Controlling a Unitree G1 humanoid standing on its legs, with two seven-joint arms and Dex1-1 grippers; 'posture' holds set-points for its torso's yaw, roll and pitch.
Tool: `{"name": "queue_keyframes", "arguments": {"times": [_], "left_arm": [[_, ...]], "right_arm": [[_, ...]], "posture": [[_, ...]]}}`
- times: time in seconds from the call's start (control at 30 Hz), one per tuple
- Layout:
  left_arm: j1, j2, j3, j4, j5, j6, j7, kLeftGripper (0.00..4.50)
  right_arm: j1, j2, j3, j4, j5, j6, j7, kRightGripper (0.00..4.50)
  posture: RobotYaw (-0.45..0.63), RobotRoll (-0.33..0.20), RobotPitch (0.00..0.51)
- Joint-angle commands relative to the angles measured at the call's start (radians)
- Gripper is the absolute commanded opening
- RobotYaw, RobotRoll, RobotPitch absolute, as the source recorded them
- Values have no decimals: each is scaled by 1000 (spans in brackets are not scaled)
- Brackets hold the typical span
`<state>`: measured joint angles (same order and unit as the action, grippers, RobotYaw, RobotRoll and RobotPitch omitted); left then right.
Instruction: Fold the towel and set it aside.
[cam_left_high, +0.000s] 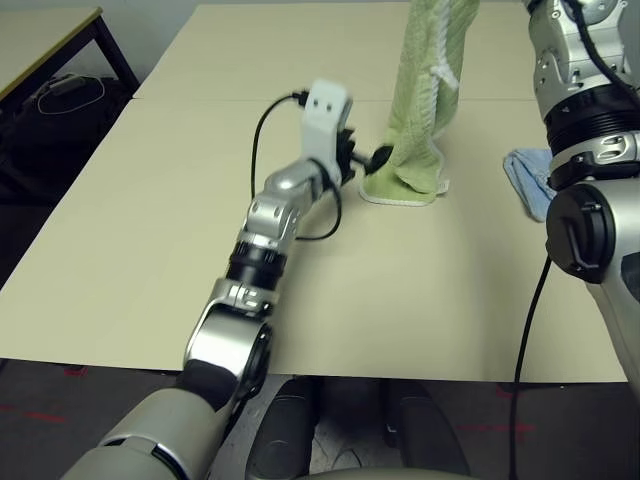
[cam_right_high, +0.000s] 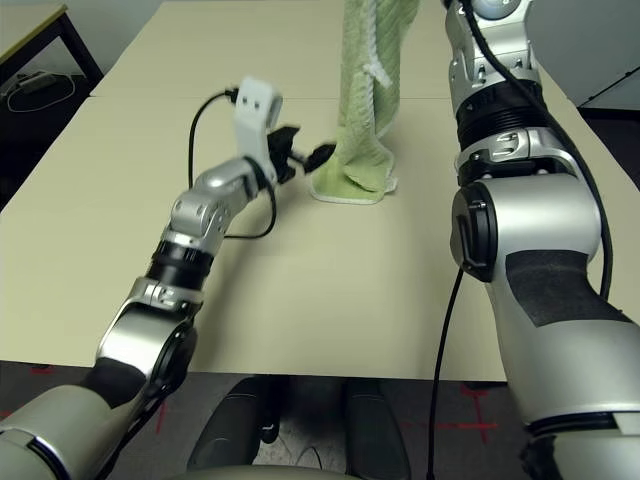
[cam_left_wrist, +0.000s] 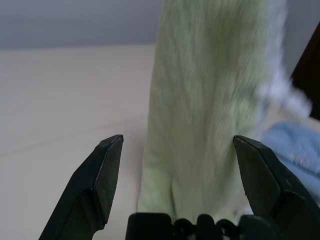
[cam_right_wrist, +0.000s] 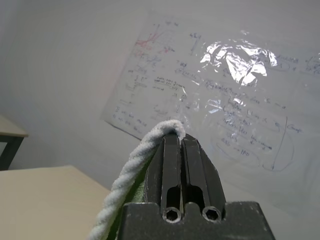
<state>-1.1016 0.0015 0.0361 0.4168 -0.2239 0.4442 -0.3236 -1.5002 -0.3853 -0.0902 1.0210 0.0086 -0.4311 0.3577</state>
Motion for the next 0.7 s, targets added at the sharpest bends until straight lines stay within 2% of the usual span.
{"name": "queue_keyframes", "arguments": {"times": [0.03, 0.2, 0.43, 0.7], "left_arm": [[-54, -24, 35, -14, -32, 82, 66, 4500], [-86, -28, 26, 10, -23, 105, 88, 4500], [-86, -37, 1, 215, 25, 2, 83, 4500], [-50, -26, -10, 362, 66, -73, 86, 4500]], "right_arm": [[25, 14, 13, -12, -6, 21, 8, 41], [40, 44, 12, -20, -1, 36, 9, 41], [26, 73, -14, -45, 32, 34, 10, 41], [-37, 33, -78, -41, 91, 37, -2, 41]], "posture": [[144, 0, 144], [159, 0, 145], [137, 0, 146], [115, 0, 147]]}}
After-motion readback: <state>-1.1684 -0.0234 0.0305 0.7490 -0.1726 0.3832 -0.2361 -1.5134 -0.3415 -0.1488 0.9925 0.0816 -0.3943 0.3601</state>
